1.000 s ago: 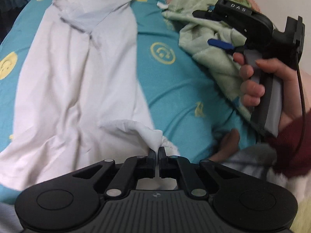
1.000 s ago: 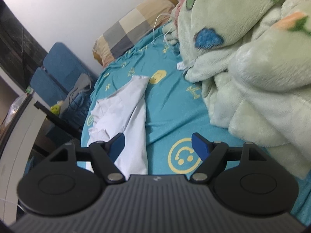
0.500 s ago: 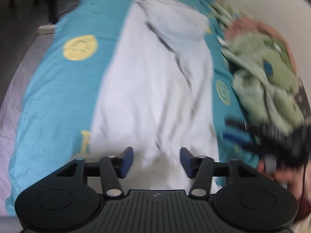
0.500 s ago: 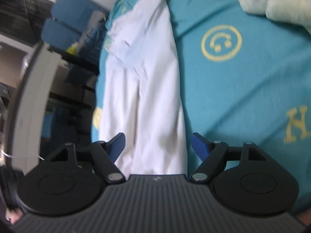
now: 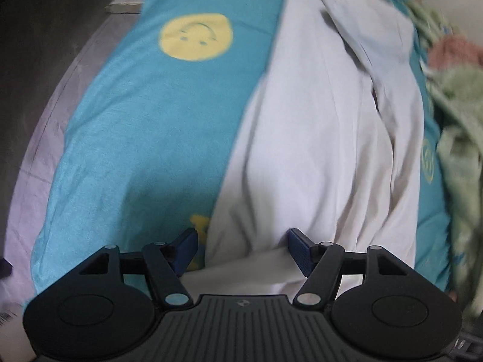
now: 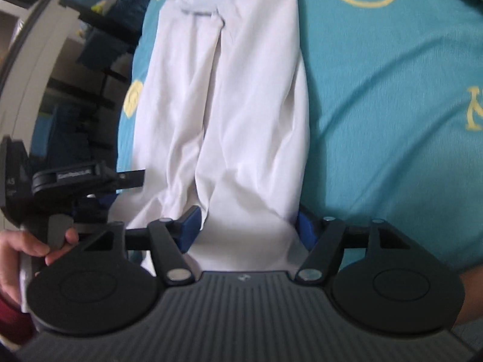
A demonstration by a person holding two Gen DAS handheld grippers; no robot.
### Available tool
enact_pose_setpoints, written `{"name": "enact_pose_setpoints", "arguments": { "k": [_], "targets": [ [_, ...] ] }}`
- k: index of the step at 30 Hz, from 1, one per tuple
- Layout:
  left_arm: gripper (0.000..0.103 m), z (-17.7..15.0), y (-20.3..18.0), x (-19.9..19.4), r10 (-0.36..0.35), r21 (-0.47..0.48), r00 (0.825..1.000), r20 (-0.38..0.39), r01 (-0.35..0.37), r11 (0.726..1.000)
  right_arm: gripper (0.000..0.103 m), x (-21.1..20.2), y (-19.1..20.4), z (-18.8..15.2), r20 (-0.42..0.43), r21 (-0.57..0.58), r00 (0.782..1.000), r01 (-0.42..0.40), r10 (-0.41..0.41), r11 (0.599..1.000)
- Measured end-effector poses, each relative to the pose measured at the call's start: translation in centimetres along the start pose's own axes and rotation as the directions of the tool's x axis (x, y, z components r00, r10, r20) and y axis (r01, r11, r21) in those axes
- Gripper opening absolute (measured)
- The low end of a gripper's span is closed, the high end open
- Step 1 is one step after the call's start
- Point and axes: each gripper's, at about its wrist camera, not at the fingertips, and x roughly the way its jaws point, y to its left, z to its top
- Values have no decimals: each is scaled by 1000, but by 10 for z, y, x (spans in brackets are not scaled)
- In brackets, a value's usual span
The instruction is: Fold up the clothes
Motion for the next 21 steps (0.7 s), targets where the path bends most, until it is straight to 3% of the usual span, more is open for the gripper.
{"name": "enact_pose_setpoints", "arguments": {
  "k": [4, 7, 9, 11, 14, 17, 21],
  "targets": [
    [60, -17, -14, 2, -16, 82, 997, -80, 23, 996, 57, 5, 11, -15, -60, -79, 997, 38, -43, 996],
    [45, -33, -26, -1, -29, 176, 994, -110, 48, 983, 42, 8, 28, -24, -74, -186, 993, 78, -93, 979],
    [33, -41, -29, -6, -28, 199, 994, -104, 49, 979, 18, 7, 38, -30, -59, -259, 988, 121, -141, 958],
    [21, -48, -32, -13, -33, 220, 994, -102, 55, 974, 13, -1, 44, -33, -17, -300, 986, 156, -168, 941],
    [13, -56, -34, -35, -46, 225, 998, -46, 55, 973, 12, -23, 46, -32, 19, -305, 990, 137, -138, 942],
    [11, -58, -24, -67, -137, 127, 990, 28, 133, 983, 12, -54, 43, -22, 56, -285, 995, 93, -80, 954],
    [10, -58, -25, -126, -268, 82, 946, 181, 257, 963, 12, -106, 47, -4, 150, -274, 989, 51, -10, 960]
  ]
}}
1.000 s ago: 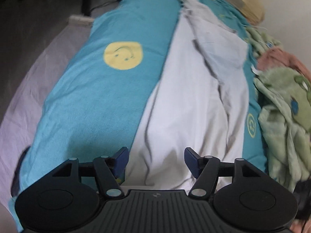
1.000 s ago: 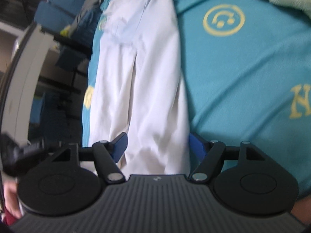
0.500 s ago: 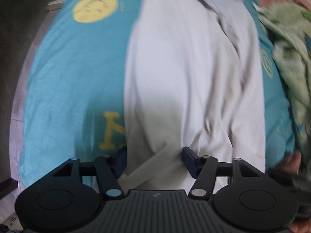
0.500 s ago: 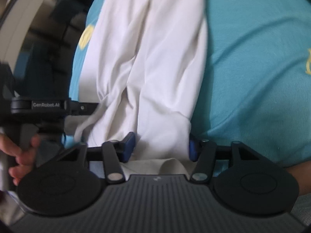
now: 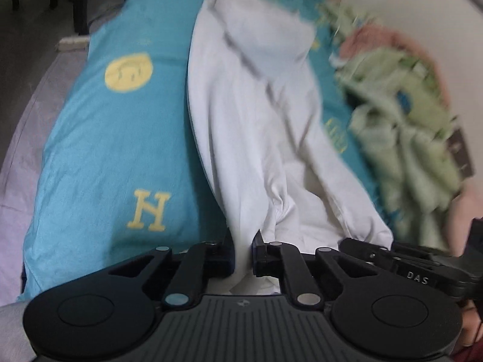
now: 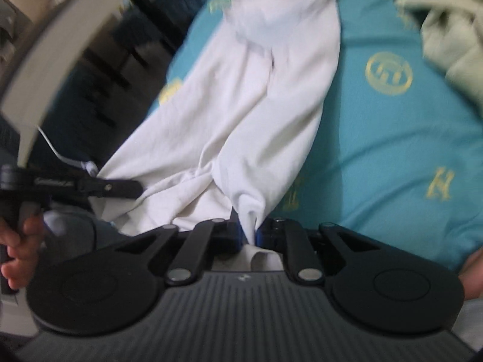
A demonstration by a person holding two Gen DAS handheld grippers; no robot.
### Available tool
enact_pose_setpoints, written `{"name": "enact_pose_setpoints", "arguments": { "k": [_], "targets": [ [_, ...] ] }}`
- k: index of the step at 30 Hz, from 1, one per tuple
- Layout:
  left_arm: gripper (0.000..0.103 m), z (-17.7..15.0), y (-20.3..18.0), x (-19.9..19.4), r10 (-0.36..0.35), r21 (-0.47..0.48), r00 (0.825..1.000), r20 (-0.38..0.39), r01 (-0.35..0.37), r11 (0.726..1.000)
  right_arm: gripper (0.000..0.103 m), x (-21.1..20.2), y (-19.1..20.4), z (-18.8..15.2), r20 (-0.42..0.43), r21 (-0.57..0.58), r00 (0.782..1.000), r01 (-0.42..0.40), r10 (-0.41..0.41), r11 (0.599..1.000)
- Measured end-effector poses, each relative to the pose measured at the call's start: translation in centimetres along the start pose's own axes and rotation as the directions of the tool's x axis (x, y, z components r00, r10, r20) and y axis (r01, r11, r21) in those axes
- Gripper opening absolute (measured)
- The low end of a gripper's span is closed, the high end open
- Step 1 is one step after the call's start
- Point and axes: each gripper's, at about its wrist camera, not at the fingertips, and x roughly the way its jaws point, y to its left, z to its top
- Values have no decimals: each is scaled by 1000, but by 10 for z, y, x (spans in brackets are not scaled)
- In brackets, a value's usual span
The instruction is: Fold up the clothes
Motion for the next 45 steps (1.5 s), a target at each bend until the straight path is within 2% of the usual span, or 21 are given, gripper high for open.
{"name": "enact_pose_setpoints", "arguments": {
  "k": [3, 7, 10, 15, 17, 19, 22, 28, 30, 37, 40, 43, 45],
  "targets": [
    [9, 4, -22, -37, -48, -1, 994, 96, 48, 999, 12, -36, 2, 11, 82, 5, 996, -32, 32, 999],
    [8, -9, -48, -75, -75, 24, 983, 166, 72, 997, 11, -74, 13, 11, 175, 5, 983, -60, 59, 998],
    [8, -37, -60, -104, -95, 44, 979, 182, 88, 995, 11, -92, 19, -13, 210, -11, 976, -58, 59, 998],
    [8, -105, -67, -131, -120, 63, 978, 171, 111, 992, 11, -114, 19, -65, 212, -10, 974, -77, 77, 997],
    [8, -113, -68, -131, -115, 82, 978, 172, 102, 991, 11, -119, 19, -78, 210, -3, 975, -79, 78, 997],
    [8, -115, -71, -130, -105, 101, 978, 181, 88, 991, 11, -122, 21, -75, 219, -5, 973, -70, 69, 998],
    [8, -91, -77, -124, -94, 110, 973, 210, 72, 991, 11, -121, 23, -52, 247, -4, 968, -55, 54, 998],
    [8, -12, -92, -83, 16, 195, 951, 310, -80, 977, 12, -86, 15, 17, 287, -14, 957, -30, 33, 999],
    [8, 18, -88, -57, 53, 199, 943, 328, -124, 972, 12, -64, 8, 40, 286, -20, 958, -21, 26, 1000],
    [8, 108, -50, 46, 112, 154, 934, 338, -173, 973, 12, 41, -34, 115, 229, 20, 973, 13, -17, 1000],
    [9, 136, -32, 92, 123, 142, 934, 336, -179, 974, 12, 86, -52, 140, 200, 9, 978, 50, -51, 999],
    [9, 152, -18, 136, 171, 166, 922, 348, -241, 956, 12, 123, -71, 153, 186, -11, 979, 83, -80, 996],
    [9, 157, -9, 162, 199, 178, 922, 332, -269, 946, 12, 143, -84, 156, 168, -4, 982, 89, -87, 996]
  ]
}}
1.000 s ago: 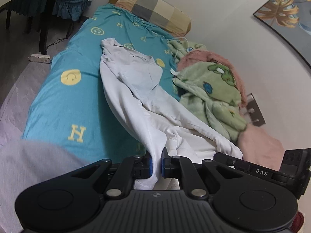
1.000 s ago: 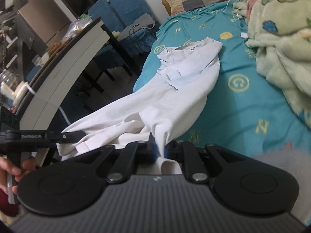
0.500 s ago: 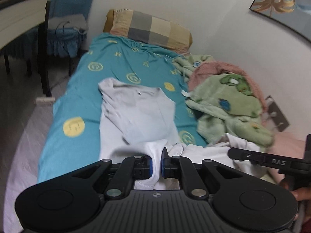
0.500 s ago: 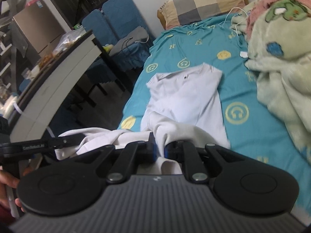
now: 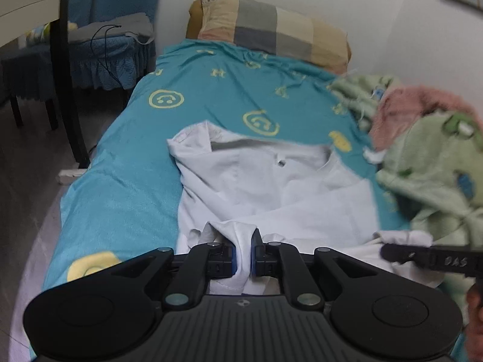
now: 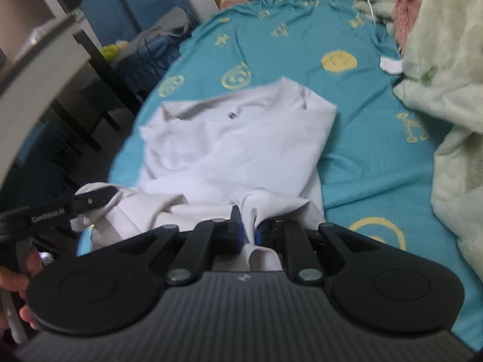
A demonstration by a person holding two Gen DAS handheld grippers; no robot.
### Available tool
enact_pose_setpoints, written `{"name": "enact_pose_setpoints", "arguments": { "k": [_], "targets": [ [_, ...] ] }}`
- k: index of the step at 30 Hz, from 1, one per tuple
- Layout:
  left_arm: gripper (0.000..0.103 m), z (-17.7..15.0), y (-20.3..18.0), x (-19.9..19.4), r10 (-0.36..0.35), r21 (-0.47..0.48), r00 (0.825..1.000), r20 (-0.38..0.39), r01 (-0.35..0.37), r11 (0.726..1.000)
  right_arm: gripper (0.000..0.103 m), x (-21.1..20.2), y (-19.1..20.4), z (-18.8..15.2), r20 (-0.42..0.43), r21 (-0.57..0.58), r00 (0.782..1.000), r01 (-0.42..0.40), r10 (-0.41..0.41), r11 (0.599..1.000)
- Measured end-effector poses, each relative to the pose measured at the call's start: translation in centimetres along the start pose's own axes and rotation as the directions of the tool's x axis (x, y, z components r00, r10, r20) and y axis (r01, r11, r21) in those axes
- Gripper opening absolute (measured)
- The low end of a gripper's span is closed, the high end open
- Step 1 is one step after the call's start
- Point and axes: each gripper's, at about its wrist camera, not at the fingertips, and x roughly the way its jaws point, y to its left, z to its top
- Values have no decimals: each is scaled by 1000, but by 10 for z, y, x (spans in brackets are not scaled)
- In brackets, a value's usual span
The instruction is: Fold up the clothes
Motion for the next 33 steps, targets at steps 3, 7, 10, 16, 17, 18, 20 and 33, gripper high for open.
{"name": "enact_pose_setpoints", "arguments": {
  "k": [3, 7, 10, 16, 17, 18, 20, 33],
  "targets": [
    [10, -7, 0, 23, 26, 25, 1000, -16, -26, 999, 12, 18, -9, -3, -15, 18, 1000, 10, -9, 1000],
    [11, -11, -6, 27, 45, 61, 999, -5, -45, 997, 13, 18, -5, -2, -14, 20, 1000, 27, -26, 999],
    [17, -12, -9, 16, 45, 62, 999, 7, -45, 997, 15, 11, -1, -3, -4, 13, 999, 38, -38, 999],
    [59, -29, -26, -36, 45, 64, 997, 61, -49, 997, 52, -26, 3, -14, 68, 47, 996, 51, -54, 998],
    [61, -33, -29, -46, 43, 69, 997, 70, -48, 996, 61, -36, 4, -17, 91, 61, 994, 50, -56, 997],
    [65, -38, -32, -56, 44, 76, 996, 79, -50, 996, 63, -46, 6, -21, 110, 69, 992, 46, -54, 997],
    [73, -46, -40, -76, 46, 91, 994, 99, -55, 994, 62, -64, 12, -30, 143, 71, 989, 36, -46, 997],
    [102, -103, -40, -140, -37, -14, 997, 71, 38, 999, 85, -120, 41, -88, 231, 46, 973, -10, -1, 999]
  ]
}}
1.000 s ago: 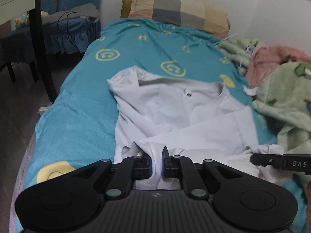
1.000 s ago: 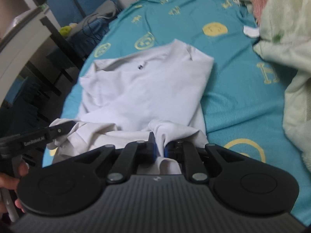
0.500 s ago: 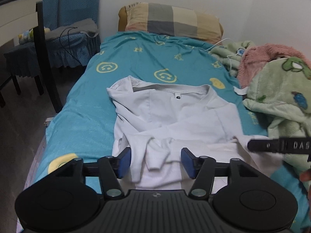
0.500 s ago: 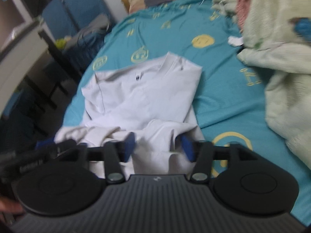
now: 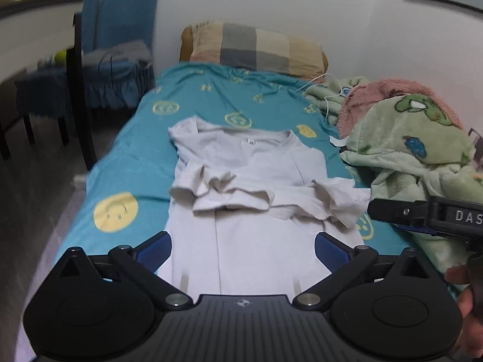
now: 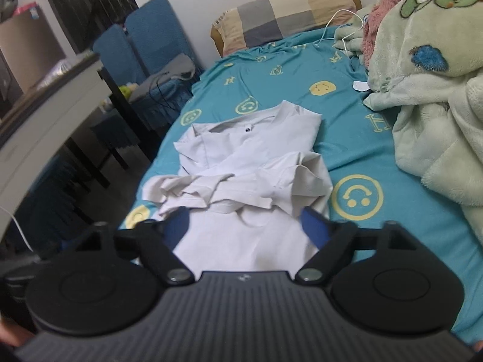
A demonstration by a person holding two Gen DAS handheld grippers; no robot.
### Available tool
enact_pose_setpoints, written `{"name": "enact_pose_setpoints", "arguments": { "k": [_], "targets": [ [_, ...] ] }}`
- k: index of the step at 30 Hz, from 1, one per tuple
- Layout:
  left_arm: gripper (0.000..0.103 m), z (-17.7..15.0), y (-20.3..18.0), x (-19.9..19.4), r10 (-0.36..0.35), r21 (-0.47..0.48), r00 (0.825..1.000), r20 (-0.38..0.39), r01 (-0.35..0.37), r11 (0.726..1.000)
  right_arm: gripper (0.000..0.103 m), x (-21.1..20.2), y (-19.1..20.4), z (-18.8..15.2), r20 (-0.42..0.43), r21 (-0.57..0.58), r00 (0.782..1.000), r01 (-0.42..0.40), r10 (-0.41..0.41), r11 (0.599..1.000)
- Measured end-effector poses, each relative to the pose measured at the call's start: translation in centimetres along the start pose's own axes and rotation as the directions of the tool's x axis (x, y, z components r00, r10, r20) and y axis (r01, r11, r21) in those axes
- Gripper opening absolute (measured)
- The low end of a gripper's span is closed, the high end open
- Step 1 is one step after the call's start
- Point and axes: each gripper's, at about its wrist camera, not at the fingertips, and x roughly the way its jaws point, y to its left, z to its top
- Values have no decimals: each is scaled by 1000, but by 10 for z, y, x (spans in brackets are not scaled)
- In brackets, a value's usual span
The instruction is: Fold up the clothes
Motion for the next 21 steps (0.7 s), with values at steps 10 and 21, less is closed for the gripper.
{"name": "enact_pose_setpoints", "arguments": {
  "k": [10, 21],
  "targets": [
    [102, -14, 50, 42, -296, -456, 927, -230, 166, 875, 85, 28, -64, -30, -143, 599, 950, -141, 279, 788],
    [102, -52, 66, 75, -292, -652, 909, -297, 30, 757, 86, 60, -62, -67, -280, 715, 904, -28, 322, 699]
  ]
}}
